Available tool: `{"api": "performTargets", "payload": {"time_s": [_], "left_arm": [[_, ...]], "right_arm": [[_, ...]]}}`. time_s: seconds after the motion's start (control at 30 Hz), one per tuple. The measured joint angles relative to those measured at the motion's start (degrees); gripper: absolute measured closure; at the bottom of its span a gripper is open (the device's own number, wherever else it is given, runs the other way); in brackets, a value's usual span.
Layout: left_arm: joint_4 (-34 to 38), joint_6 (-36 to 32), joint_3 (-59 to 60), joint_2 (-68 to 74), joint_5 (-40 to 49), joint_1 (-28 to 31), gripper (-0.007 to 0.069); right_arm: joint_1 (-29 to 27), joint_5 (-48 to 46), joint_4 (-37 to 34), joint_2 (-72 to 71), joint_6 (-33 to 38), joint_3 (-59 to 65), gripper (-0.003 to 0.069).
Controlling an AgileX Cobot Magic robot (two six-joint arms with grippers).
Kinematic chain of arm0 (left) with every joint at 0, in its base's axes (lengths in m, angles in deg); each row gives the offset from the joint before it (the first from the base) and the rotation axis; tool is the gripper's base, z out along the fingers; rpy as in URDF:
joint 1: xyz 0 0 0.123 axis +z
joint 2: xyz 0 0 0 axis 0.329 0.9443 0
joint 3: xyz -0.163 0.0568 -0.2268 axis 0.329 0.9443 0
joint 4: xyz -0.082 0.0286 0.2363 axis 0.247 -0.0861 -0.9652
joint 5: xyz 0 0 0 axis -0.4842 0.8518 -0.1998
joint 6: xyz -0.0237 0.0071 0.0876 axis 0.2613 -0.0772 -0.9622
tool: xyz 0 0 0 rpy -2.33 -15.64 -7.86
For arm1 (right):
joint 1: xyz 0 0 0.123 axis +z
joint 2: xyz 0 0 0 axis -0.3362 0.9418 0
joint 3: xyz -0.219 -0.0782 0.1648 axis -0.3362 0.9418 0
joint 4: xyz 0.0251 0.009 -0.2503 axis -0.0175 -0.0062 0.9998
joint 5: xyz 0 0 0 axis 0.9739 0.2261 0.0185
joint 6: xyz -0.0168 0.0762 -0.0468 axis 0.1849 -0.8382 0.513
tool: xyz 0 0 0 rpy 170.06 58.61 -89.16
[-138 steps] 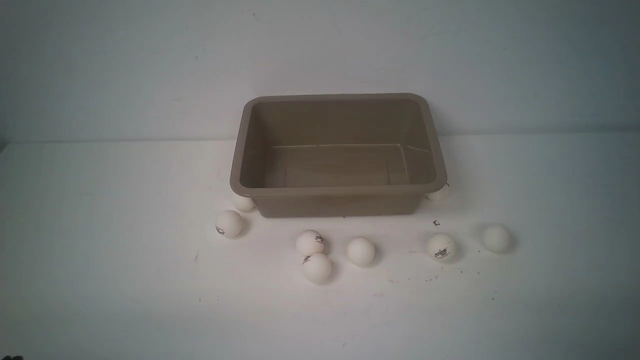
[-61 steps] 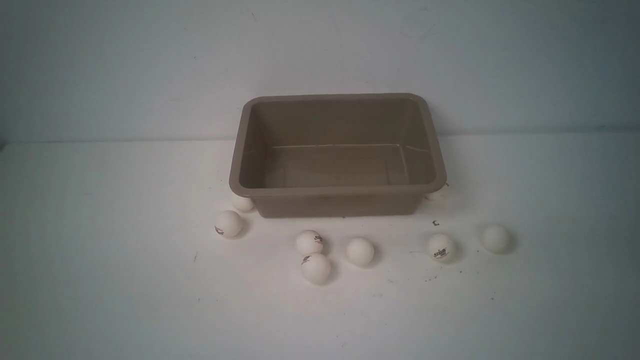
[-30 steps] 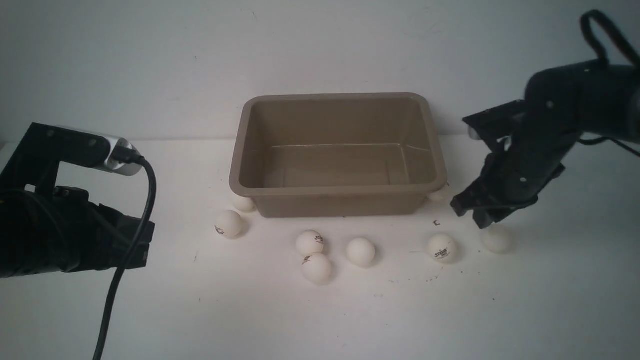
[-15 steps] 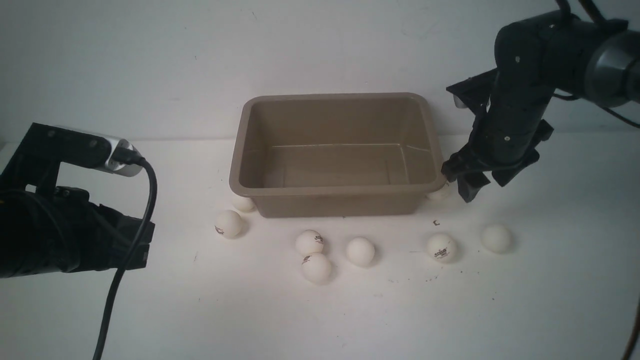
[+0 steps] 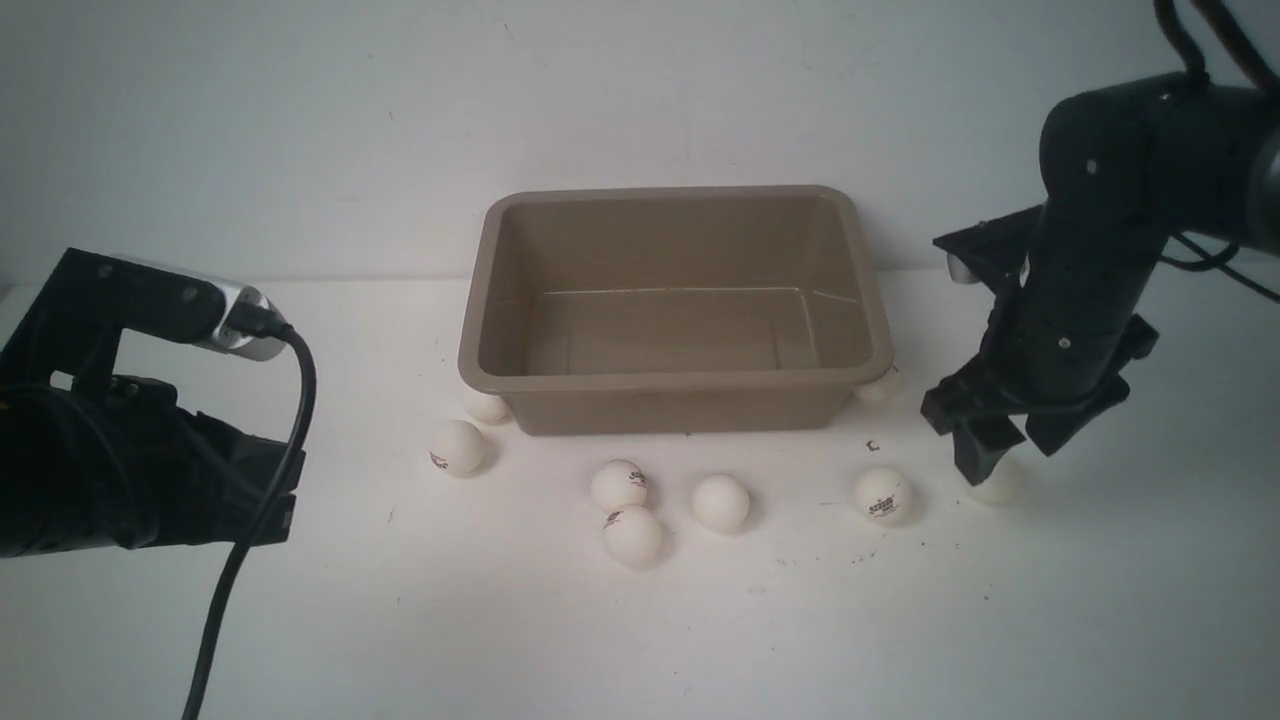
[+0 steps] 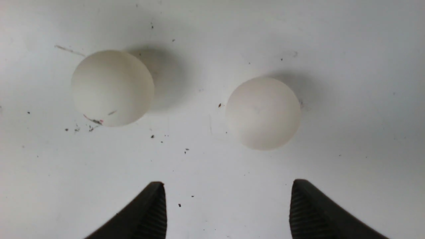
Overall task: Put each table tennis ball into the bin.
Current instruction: Use the right arm to clamp the table tennis ball closest to it
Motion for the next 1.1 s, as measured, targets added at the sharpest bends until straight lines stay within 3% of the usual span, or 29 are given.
{"api": "performTargets", "payload": {"time_s": [0.47, 1.1], "left_arm": [[0.0, 0.0, 0.0, 0.0, 0.0, 0.0, 0.0615], [0.0, 0.0, 0.0, 0.0, 1.1, 0.0, 0.0615]], "right_arm": [[0.0, 8.2, 2.5, -0.5, -0.2, 1.8, 0.0204], [-0.4, 10.3, 6.2, 5.8, -2.2, 1.8, 0.0204]]}}
